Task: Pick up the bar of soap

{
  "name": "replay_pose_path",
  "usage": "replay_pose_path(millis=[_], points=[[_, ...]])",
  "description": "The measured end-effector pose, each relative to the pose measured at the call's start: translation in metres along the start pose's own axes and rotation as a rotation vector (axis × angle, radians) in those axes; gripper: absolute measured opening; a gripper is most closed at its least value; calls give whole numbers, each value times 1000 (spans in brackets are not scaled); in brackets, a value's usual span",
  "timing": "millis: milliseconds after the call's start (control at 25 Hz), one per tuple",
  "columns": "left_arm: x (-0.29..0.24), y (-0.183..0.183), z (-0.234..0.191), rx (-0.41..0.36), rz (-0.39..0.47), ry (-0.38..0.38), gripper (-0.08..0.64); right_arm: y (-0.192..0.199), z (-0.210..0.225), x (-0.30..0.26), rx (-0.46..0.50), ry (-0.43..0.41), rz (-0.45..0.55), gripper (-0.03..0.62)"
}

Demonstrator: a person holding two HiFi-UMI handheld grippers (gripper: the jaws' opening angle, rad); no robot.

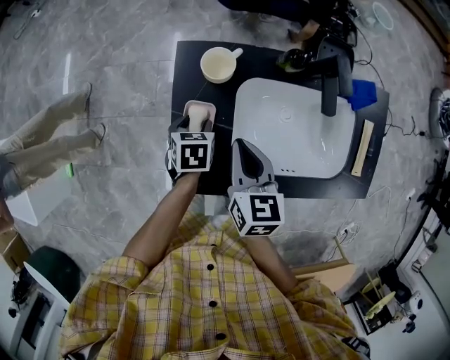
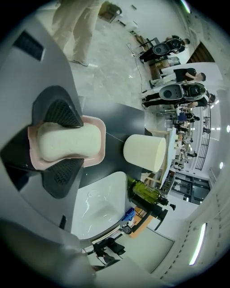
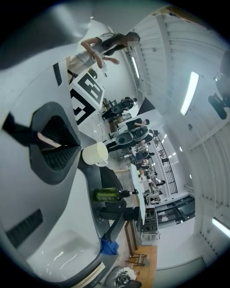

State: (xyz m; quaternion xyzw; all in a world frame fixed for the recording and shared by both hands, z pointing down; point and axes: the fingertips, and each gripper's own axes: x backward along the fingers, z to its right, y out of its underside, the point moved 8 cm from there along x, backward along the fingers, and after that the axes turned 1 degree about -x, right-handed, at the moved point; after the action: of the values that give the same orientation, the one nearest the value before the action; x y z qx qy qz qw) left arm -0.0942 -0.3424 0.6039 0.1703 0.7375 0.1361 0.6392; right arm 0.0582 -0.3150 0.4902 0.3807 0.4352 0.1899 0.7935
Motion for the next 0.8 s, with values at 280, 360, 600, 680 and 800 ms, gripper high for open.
replay_pose_path(millis=[280,360,600,680,800], points=[[-6,-1,4,4,-28,-40,210,-6,11,-3,-18,-4,-2,20],[-7,-2,5,9,-23,-42,210,-8,13,-4,-20,-6,-3,20],[-8,-2,4,25,-29,-45,210,-4,19,-3,-42,-36,-18,20],[-8,-4,2,27,-30,-43,209,-5,20,-2,-36,-34,-18,20],[-5,-8,0,33,-12,-35,207,-10,22,2,-25,-29,-6,20]])
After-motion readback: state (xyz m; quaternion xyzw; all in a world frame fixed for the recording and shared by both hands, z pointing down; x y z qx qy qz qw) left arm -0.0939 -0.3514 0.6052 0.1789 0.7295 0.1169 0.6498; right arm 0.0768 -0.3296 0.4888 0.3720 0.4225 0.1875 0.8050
